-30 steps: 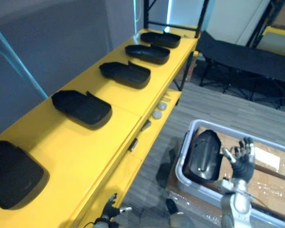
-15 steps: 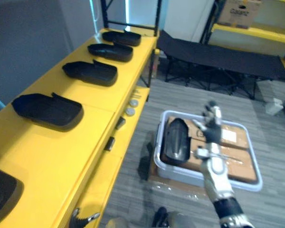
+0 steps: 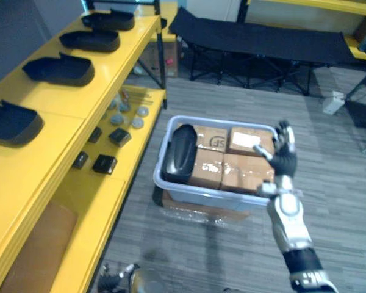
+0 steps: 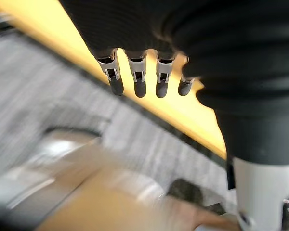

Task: Walk over and take plastic housings, then place them on the shelf

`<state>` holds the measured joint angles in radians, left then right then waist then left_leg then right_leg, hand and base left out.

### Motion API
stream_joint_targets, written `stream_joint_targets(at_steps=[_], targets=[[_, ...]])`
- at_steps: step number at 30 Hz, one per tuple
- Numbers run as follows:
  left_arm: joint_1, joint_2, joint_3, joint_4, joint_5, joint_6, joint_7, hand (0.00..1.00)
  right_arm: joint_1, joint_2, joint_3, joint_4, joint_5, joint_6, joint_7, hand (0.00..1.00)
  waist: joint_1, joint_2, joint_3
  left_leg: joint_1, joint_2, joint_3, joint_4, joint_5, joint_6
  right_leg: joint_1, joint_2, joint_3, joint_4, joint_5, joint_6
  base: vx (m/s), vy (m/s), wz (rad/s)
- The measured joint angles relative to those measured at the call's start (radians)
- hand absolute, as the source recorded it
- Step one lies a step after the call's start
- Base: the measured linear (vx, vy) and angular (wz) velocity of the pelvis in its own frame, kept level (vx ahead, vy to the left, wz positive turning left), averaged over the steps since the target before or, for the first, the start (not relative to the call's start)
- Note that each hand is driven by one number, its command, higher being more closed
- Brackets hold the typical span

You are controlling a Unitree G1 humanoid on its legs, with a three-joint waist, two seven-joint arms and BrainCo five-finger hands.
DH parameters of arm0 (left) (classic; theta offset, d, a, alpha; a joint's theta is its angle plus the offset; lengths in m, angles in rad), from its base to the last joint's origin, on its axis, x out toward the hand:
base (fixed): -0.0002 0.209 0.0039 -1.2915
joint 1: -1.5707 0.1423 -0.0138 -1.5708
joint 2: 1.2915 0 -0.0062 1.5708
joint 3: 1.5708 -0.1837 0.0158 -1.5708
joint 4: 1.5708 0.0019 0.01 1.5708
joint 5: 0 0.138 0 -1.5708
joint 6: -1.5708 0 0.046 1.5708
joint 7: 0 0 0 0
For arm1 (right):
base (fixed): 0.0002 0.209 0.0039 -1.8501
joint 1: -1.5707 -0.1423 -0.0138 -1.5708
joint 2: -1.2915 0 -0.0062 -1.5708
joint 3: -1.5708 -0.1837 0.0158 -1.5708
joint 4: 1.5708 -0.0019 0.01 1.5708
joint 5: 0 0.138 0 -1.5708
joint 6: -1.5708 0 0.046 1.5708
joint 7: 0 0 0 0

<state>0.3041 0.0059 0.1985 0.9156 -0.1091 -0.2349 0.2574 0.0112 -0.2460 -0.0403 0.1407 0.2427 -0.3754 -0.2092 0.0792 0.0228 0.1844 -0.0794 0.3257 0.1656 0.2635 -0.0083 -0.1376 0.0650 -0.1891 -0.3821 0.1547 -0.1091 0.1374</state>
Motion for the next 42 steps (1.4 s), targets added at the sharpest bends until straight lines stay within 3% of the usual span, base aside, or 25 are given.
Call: stream_joint_targets(at_steps=[1,3,6,10,14,17,21,25,28,32,36,42], targets=[[0.013,0.004,-0.014,-0.001,-0.001,-0.014,0.016,0.0,0.028,0.006,-0.021,-0.002,0.0,0.0,0.003,0.0,-0.036,0.008,0.003,0.016,-0.015,0.008,-0.04,0.004,-0.001,-0.016,0.0,0.004,0.008,0.0,0.0,-0.01,-0.078,-0.33],[0.001,0.009,-0.029,-0.001,0.008,-0.027,0.02,0.0,0.047,0.003,-0.06,-0.002,-0.001,0.001,0.009,0.0,-0.065,0.017,0.008,0.045,-0.018,0.008,-0.102,0.005,-0.013,-0.032,0.002,0.012,0.019,0.001,0.001,-0.04,0.034,-0.11],[-0.042,0.047,-0.093,-0.022,0.079,-0.061,0.019,0.0,0.047,0.006,-0.064,-0.001,0.0,0.01,0.011,0.0,-0.069,0.018,0.012,0.064,-0.035,0.011,-0.125,-0.02,-0.049,-0.048,-0.008,0.036,0.018,0.024,0.018,-0.08,0.117,-0.2],[-0.11,0.076,-0.139,-0.062,0.019,-0.087,0.016,0.0,-0.001,0.034,-0.033,0.034,-0.003,0.094,0.01,0.0,-0.061,-0.008,0.04,0.038,-0.099,0.011,-0.164,-0.027,-0.059,-0.068,-0.053,0.053,-0.072,0.117,0.048,-0.13,0.17,-0.04],[-0.123,0.075,-0.161,-0.08,-0.012,-0.09,0.01,0.0,-0.141,0.057,-0.013,0.136,-0.03,0.166,-0.07,0.0,-0.026,-0.002,0.074,-0.041,-0.132,-0.014,-0.135,-0.016,-0.042,-0.099,-0.074,0.046,-0.125,0.17,0.056,-0.17,0.068,0.1],[-0.138,0.077,-0.171,-0.096,-0.012,-0.091,0.012,0.0,-0.262,0.044,-0.017,0.185,-0.03,0.189,-0.138,0.0,-0.009,0.01,0.128,-0.078,-0.133,-0.055,-0.125,-0.004,-0.04,-0.102,-0.069,0.02,-0.127,0.181,0.052,-0.15,-0.016,0.32],[-0.158,0.094,-0.173,-0.12,-0.012,-0.097,0.013,0.0,-0.475,-0.002,-0.016,0.296,-0.027,0.239,-0.211,0.0,0.034,-0.008,0.182,-0.139,-0.137,-0.096,-0.119,0.02,-0.035,-0.135,-0.066,-0.009,-0.126,0.203,0.044,-0.07,-0.016,0.24],[-0.169,0.107,-0.174,-0.132,-0.013,-0.106,0.017,0.0,-0.665,-0.071,-0.016,0.384,-0.031,0.253,-0.268,0.0,0.073,-0.03,0.256,-0.172,-0.146,-0.129,-0.112,0.03,-0.032,-0.137,-0.069,-0.041,-0.125,0.204,0.043,-0.01,0.005,0.22],[-0.17,0.105,-0.174,-0.131,-0.046,-0.12,0.018,0.0,-0.768,-0.117,-0.015,0.446,-0.032,0.254,-0.295,0.0,0.087,-0.027,0.269,-0.215,-0.154,-0.16,-0.105,0.035,-0.029,-0.152,-0.07,-0.068,-0.125,0.204,0.043,0.01,0.003,0.27],[-0.179,0.102,-0.183,-0.13,-0.051,-0.135,0.019,0.0,-0.893,-0.184,0.028,0.544,-0.031,0.272,-0.295,0.0,0.125,-0.016,0.29,-0.238,-0.163,-0.188,-0.097,0.036,-0.028,-0.155,-0.073,-0.086,-0.123,0.204,0.043,0.02,0.007,0.17],[-0.188,0.097,-0.209,-0.13,-0.084,-0.136,0.019,0.0,-1.006,-0.235,0.073,0.614,-0.029,0.299,-0.289,0.0,0.138,0.001,0.313,-0.275,-0.167,-0.216,-0.086,0.04,-0.026,-0.173,-0.073,-0.109,-0.11,0.201,0.039,-0.03,0.008,0.16],[-0.193,0.096,-0.253,-0.125,-0.121,-0.143,0.023,0.0,-1.094,-0.27,0.115,0.752,-0.022,0.425,-0.266,0.0,0.179,0.017,0.331,-0.305,-0.17,-0.239,-0.092,0.056,-0.026,-0.206,-0.079,-0.121,-0.072,0.181,0.036,-0.02,0.001,0.1]])
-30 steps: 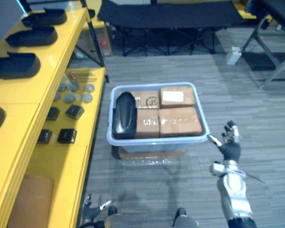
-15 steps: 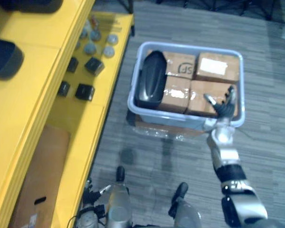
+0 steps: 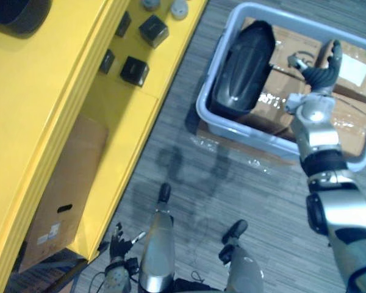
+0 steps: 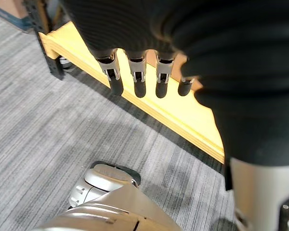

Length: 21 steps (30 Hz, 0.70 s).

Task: Walk over and take plastic housings, then place them on the shelf

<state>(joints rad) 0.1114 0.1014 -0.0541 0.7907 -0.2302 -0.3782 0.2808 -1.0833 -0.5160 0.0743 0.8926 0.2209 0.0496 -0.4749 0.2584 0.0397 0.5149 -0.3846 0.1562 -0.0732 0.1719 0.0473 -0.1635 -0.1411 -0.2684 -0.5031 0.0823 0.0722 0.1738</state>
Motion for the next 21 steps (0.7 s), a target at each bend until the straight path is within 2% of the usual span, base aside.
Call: stream_joint_targets(at_steps=[2,4,7,12,15,17,21], targets=[[-0.005,-0.002,-0.009,0.007,-0.008,-0.007,0.001,0.0,-0.027,-0.008,0.014,0.032,0.0,0.031,-0.001,0.0,0.005,0.009,0.004,0.0,-0.006,-0.003,-0.011,0.01,0.002,-0.001,-0.006,-0.008,0.002,-0.002,0.002,-0.02,0.006,0.11],[-0.005,-0.003,-0.022,0.009,-0.017,-0.021,0.002,0.0,-0.055,-0.03,0.039,0.063,0.0,0.086,-0.01,0.0,0.007,0.015,0.007,0.0,-0.012,-0.011,-0.04,0.031,0.004,-0.007,-0.011,-0.018,0.005,-0.002,0.002,-0.02,0.012,0.15],[-0.005,0.002,-0.047,0.01,-0.048,-0.031,0.002,0.0,-0.077,-0.038,0.039,0.101,0.001,0.126,-0.034,0.0,0.011,0.019,0.009,0.001,-0.015,-0.015,-0.064,0.048,0.004,-0.018,-0.016,-0.019,0.018,-0.006,0.002,-0.02,0.007,0.05],[-0.005,0.004,-0.071,0.015,-0.08,-0.036,0.002,0.0,-0.081,-0.05,0.043,0.119,0.001,0.154,-0.047,0.0,0.012,0.031,0.01,0.001,-0.024,-0.018,-0.085,0.068,0.008,-0.035,-0.031,-0.019,0.043,-0.015,0.004,-0.02,0.012,0.05],[-0.005,0.002,-0.089,0.015,-0.086,-0.048,-0.001,0.0,-0.104,-0.07,0.056,0.147,-0.002,0.168,-0.026,0.0,0.014,0.051,0.01,0.007,-0.029,-0.023,-0.113,0.088,0.008,-0.04,-0.037,-0.022,0.05,-0.017,0.006,-0.03,0.015,0.07],[-0.005,0.002,-0.105,0.015,-0.089,-0.057,-0.007,0.0,-0.124,-0.085,0.09,0.15,-0.023,0.193,-0.012,0.0,0.016,0.067,0.011,0.007,-0.028,-0.026,-0.138,0.105,0.008,-0.053,-0.038,-0.023,0.059,-0.017,0.006,-0.03,0.01,0.03],[-0.006,0.0,-0.126,0.015,-0.124,-0.065,-0.01,0.0,-0.125,-0.113,0.115,0.175,-0.051,0.211,0.023,0.0,0.028,0.081,0.008,0.006,-0.03,-0.027,-0.17,0.128,0.011,-0.07,-0.044,-0.024,0.067,-0.018,0.006,-0.01,0.006,0.03]])
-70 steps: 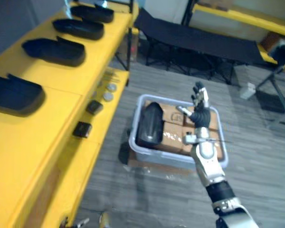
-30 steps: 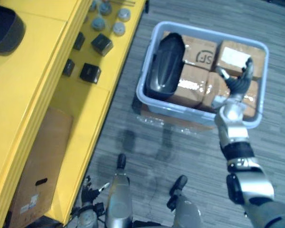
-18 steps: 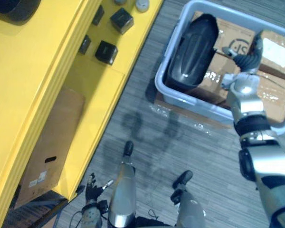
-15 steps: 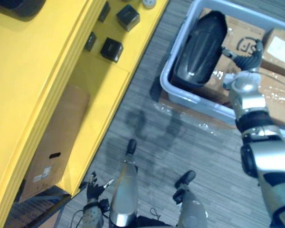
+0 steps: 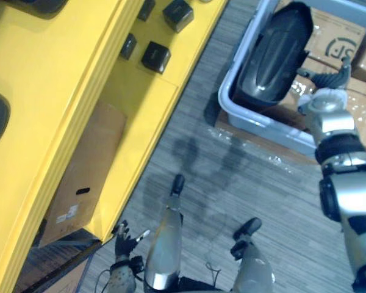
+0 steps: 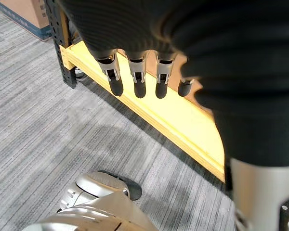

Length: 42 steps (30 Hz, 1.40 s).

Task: Walk over and take plastic housings, then place them on the shelf

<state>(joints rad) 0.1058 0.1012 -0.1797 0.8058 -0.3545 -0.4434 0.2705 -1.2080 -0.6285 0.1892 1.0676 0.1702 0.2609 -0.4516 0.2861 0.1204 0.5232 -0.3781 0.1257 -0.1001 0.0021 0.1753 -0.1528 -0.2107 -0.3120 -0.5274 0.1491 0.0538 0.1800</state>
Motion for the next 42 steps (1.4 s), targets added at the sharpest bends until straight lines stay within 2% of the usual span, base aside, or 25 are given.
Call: stream_joint_targets(at_steps=[5,6,7,9,12,14,16,19,22,26,29,31,34,36,42], targets=[[0.0,0.0,-0.002,0.0,-0.002,-0.002,-0.003,0.0,-0.012,-0.018,0.053,0.014,-0.071,0.052,0.074,0.0,0.001,0.0,0.0,-0.001,-0.006,-0.006,-0.009,0.004,0.001,0.0,-0.007,-0.009,0.004,-0.003,0.004,0.0,0.005,0.06],[0.0,0.001,-0.005,0.0,-0.003,-0.001,-0.003,0.0,-0.015,-0.033,0.065,0.017,-0.093,0.056,0.097,1.0,0.001,0.004,-0.003,-0.007,-0.008,-0.014,-0.011,0.007,0.001,0.0,-0.008,-0.017,0.005,-0.005,0.004,0.0,0.007,0.19],[0.0,0.009,-0.031,-0.001,-0.033,-0.001,-0.003,0.0,-0.031,-0.064,0.11,0.02,-0.184,0.073,0.147,1.0,0.005,0.008,-0.002,-0.009,-0.01,-0.02,-0.028,0.017,0.0,-0.005,-0.011,-0.023,0.007,-0.006,0.005,0.01,0.01,0.16],[0.0,0.009,-0.034,-0.001,-0.038,-0.001,-0.003,0.0,-0.049,-0.085,0.129,0.02,-0.256,0.09,0.192,1.0,0.005,0.01,-0.002,-0.011,-0.013,-0.02,-0.032,0.021,0.002,-0.013,-0.015,-0.022,0.015,-0.008,0.004,0.01,0.006,0.04],[0.0,0.009,-0.035,-0.002,-0.038,-0.001,-0.003,0.0,-0.063,-0.09,0.164,0.031,-0.286,0.097,0.218,1.0,0.006,0.01,-0.002,-0.011,-0.013,-0.02,-0.032,0.021,0.002,-0.013,-0.016,-0.022,0.016,-0.009,0.004,0.0,0.0,0.0],[0.0,0.009,-0.038,-0.007,-0.04,-0.001,-0.004,0.0,-0.071,-0.097,0.216,0.058,-0.409,0.115,0.277,1.0,0.012,0.011,-0.003,-0.011,-0.013,-0.021,-0.033,0.021,0.001,-0.013,-0.016,-0.023,0.016,-0.01,0.005,0.0,0.0,0.0],[0.0,0.009,-0.039,-0.011,-0.04,-0.001,-0.006,0.0,-0.071,-0.1,0.235,0.069,-0.469,0.131,0.303,1.0,0.018,0.012,-0.003,-0.011,-0.014,-0.022,-0.034,0.021,0.001,-0.013,-0.017,-0.024,0.017,-0.011,0.005,0.0,0.0,0.0],[0.0,0.01,-0.042,-0.028,-0.041,0.0,-0.012,0.0,-0.078,-0.109,0.237,0.083,-0.549,0.141,0.323,1.0,0.027,0.015,-0.005,-0.01,-0.016,-0.026,-0.041,0.027,0.002,-0.012,-0.018,-0.029,0.018,-0.011,0.005,0.0,0.006,0.05],[0.003,0.012,-0.07,-0.031,-0.041,0.003,-0.012,0.0,-0.096,-0.121,0.238,0.093,-0.636,0.157,0.325,1.0,0.029,0.033,-0.017,-0.008,-0.017,-0.039,-0.069,0.05,0.002,-0.011,-0.019,-0.045,0.022,-0.011,0.005,-0.02,0.013,0.13],[0.008,0.02,-0.074,-0.05,-0.041,0.0,-0.015,0.0,-0.102,-0.124,0.239,0.097,-0.695,0.165,0.327,1.0,0.028,0.036,-0.019,-0.003,-0.016,-0.043,-0.079,0.06,0.003,-0.011,-0.021,-0.046,0.029,-0.011,0.005,-0.02,0.007,0.03],[0.016,0.02,-0.077,-0.124,-0.043,-0.007,-0.033,0.0,-0.102,-0.139,0.238,0.096,-0.681,0.17,0.315,1.0,0.022,0.036,-0.019,0.006,-0.014,-0.041,-0.08,0.065,0.002,-0.005,-0.021,-0.045,0.033,-0.011,0.005,-0.04,0.007,-0.01],[0.019,0.02,-0.08,-0.17,-0.068,-0.009,-0.053,0.0,-0.102,-0.146,0.236,0.095,-0.645,0.161,0.295,1.0,0.008,0.036,-0.019,0.014,-0.014,-0.04,-0.081,0.065,0.002,0.004,-0.021,-0.045,0.033,-0.011,0.005,-0.04,0.009,-0.01],[0.019,0.016,-0.113,-0.283,-0.122,-0.012,-0.099,0.0,-0.098,-0.163,0.232,0.084,-0.571,0.124,0.23,1.0,-0.014,0.036,-0.019,0.03,-0.011,-0.026,-0.082,0.065,0.002,0.006,-0.021,-0.028,0.033,-0.008,0.003,-0.03,0.007,-0.14],[0.012,0.013,-0.136,-0.379,-0.159,-0.008,-0.128,0.0,-0.087,-0.165,0.208,0.084,-0.534,0.091,0.176,1.0,-0.042,0.035,-0.019,0.034,-0.007,-0.021,-0.082,0.068,0.002,0.006,-0.018,-0.021,0.032,-0.003,0.002,-0.02,-0.003,-0.1],[-0.033,0.012,-0.154,-0.536,-0.194,-0.003,-0.126,0.0,-0.019,-0.151,0.14,0.082,-0.463,0.027,0.046,1.0,-0.082,0.034,-0.019,0.073,0.008,0.003,-0.083,0.068,0.002,0.039,0.0,-0.009,0.015,0.004,-0.006,-0.01,-0.023,-0.1]])
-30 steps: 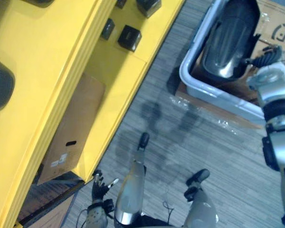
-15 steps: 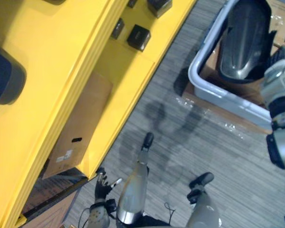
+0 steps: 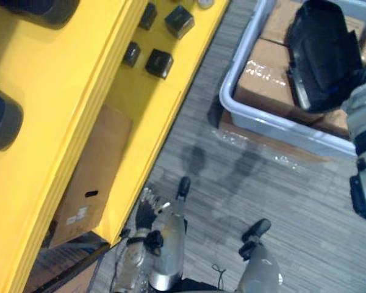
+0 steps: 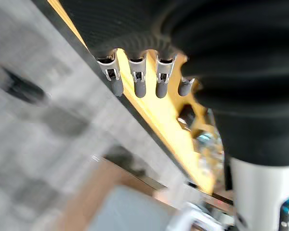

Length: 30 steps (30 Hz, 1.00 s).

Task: Walk over and take plastic housings, then place them on the shelf

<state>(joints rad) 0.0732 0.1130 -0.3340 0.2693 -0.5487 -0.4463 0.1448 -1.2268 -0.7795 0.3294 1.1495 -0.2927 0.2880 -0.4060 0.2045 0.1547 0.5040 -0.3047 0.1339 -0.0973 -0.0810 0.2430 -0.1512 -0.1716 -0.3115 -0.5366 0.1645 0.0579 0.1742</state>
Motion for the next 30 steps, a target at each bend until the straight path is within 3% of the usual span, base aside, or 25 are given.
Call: stream_joint_targets(at_steps=[6,10,17,18,25,30], targets=[[-0.041,0.006,-0.001,-0.056,-0.001,0.038,0.008,0.0,0.055,0.031,-0.043,-0.014,0.028,0.001,-0.006,1.0,-0.006,-0.02,-0.014,0.005,0.021,0.024,0.0,0.0,-0.002,-0.005,0.023,0.021,-0.023,0.015,-0.008,-0.03,-0.025,-0.14],[-0.041,0.024,-0.006,-0.056,-0.001,0.101,0.032,0.0,0.086,0.069,-0.064,-0.01,0.055,0.044,0.042,1.0,-0.022,-0.039,-0.041,-0.018,0.021,0.027,0.0,0.0,-0.003,-0.02,0.031,0.023,-0.056,0.035,-0.01,-0.02,0.01,-0.04],[-0.042,0.036,-0.034,-0.009,-0.004,0.12,0.052,0.0,0.083,0.066,-0.094,0.041,0.102,0.092,0.063,1.0,-0.007,-0.038,-0.052,-0.052,0.019,0.025,0.0,0.003,-0.006,-0.039,0.037,0.019,-0.09,0.059,-0.008,0.0,0.002,0.0],[-0.04,0.035,-0.035,-0.007,-0.005,0.12,0.053,0.0,0.083,0.064,-0.094,0.053,0.103,0.102,0.066,0.0,-0.004,-0.037,-0.055,-0.063,0.018,0.022,0.0,0.003,-0.006,-0.046,0.038,0.017,-0.091,0.059,-0.008,0.0,0.002,0.05],[-0.035,0.034,-0.035,-0.006,-0.014,0.121,0.071,0.0,0.083,0.061,-0.093,0.092,0.147,0.161,0.057,0.0,0.003,-0.033,-0.068,-0.097,0.008,0.021,0.0,0.008,-0.004,-0.074,0.032,0.015,-0.104,0.071,-0.003,0.04,0.004,0.02],[-0.031,0.006,-0.044,-0.006,-0.034,0.119,0.072,0.0,0.081,0.053,-0.114,0.098,0.209,0.168,-0.095,0.0,0.003,-0.015,-0.077,-0.099,0.004,0.021,0.0,0.008,-0.004,-0.077,0.027,0.015,-0.106,0.071,-0.003,0.0,0.0,0.0]])
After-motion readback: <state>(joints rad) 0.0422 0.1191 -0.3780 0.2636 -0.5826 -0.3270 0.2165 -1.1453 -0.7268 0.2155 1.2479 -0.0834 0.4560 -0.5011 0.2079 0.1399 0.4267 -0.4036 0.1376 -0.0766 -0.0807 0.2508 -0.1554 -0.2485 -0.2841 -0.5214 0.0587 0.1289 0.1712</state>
